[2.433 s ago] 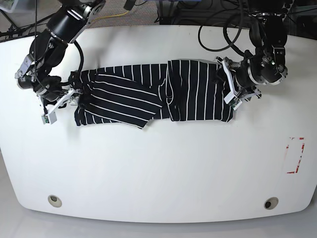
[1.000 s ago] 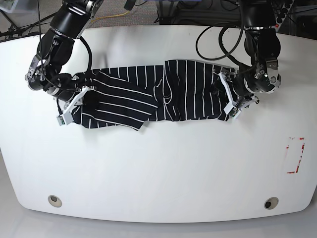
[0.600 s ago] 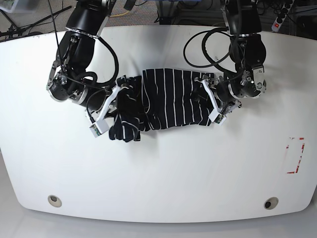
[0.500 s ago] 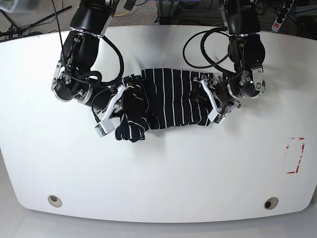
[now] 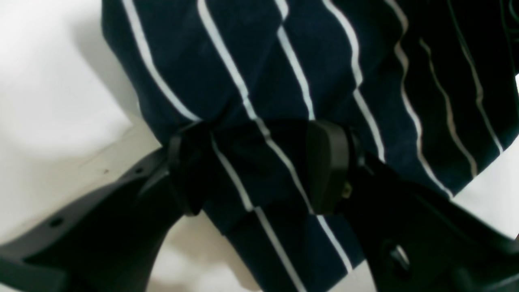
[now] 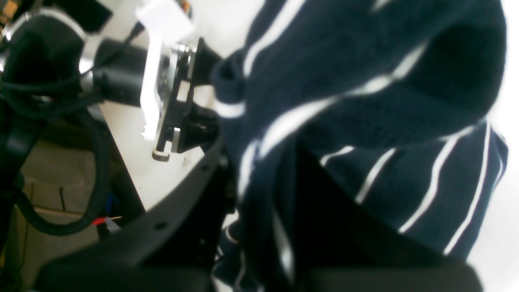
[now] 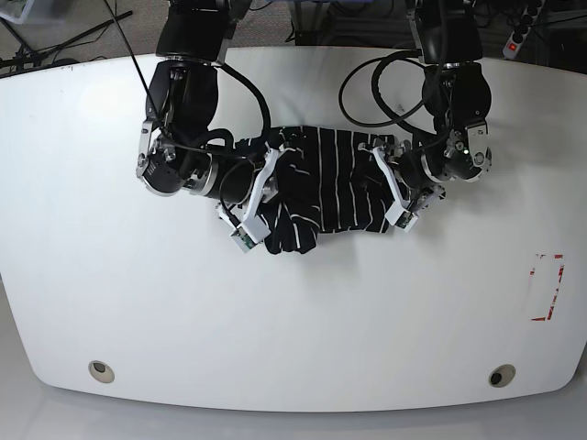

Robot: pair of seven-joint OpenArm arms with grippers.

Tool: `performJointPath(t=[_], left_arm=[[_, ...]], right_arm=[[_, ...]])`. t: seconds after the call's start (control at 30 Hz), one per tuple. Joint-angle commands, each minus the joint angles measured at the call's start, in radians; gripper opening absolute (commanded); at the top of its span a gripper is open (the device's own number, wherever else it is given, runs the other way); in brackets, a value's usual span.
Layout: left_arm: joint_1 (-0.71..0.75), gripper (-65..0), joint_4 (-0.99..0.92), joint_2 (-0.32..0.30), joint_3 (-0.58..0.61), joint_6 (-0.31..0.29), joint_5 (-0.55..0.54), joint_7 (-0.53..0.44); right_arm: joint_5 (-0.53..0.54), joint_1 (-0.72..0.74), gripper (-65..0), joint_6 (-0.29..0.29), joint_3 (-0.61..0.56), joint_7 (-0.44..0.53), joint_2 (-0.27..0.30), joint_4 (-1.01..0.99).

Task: Fold the T-shirt properly
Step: 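Fold the strip ends toward each other with both grippers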

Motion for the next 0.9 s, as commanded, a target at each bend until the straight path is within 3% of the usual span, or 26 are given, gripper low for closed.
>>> performJointPath(t=[0.0, 0.07, 0.17, 0.23, 0.6, 0.67, 0.73, 0.87], left_arm=[[-0.002, -30.6, 0.006, 0.002, 0.0, -0.001, 0.006, 0.027], [-0.002, -30.6, 0.006, 0.002, 0.0, -0.001, 0.006, 0.027], [0.0, -30.6, 0.006, 0.004, 0.0, -0.001, 0.004, 0.027], [0.0, -30.6, 0.006, 0.005, 0.0, -0.001, 0.004, 0.025], [0.0, -30.6, 0.012, 0.03, -0.002, -0.001, 0.003, 0.023], [-0.002, -30.6, 0.014, 0.031, -0.002, -0.001, 0.003, 0.023], [-0.003, -30.6, 0.014, 0.031, -0.002, -0.001, 0.001, 0.023], [-0.005, -30.6, 0.017, 0.031, -0.026, -0.001, -0.004, 0.023]], right_arm=[[0.002, 0.02, -65.0, 0.006, -0.002, 0.026, -0.005, 0.014], [-0.019, 0.021, -63.7, 0.006, -0.015, 0.027, -0.005, -0.004], [-0.012, 0.024, -54.9, 0.006, -0.016, 0.059, -0.005, -0.047], [0.008, 0.024, -52.3, 0.006, -0.019, 0.101, -0.003, -0.072], [0.048, 0.052, -49.9, 0.006, -0.024, 0.221, -0.033, -0.271], [0.05, 0.06, -44.1, 0.006, -0.024, 0.225, -0.033, -0.274], [0.045, 0.066, -33.5, 0.006, -0.024, 0.225, -0.033, -0.274], [0.044, 0.075, -18.1, 0.006, -0.024, 0.227, -0.033, -0.274]])
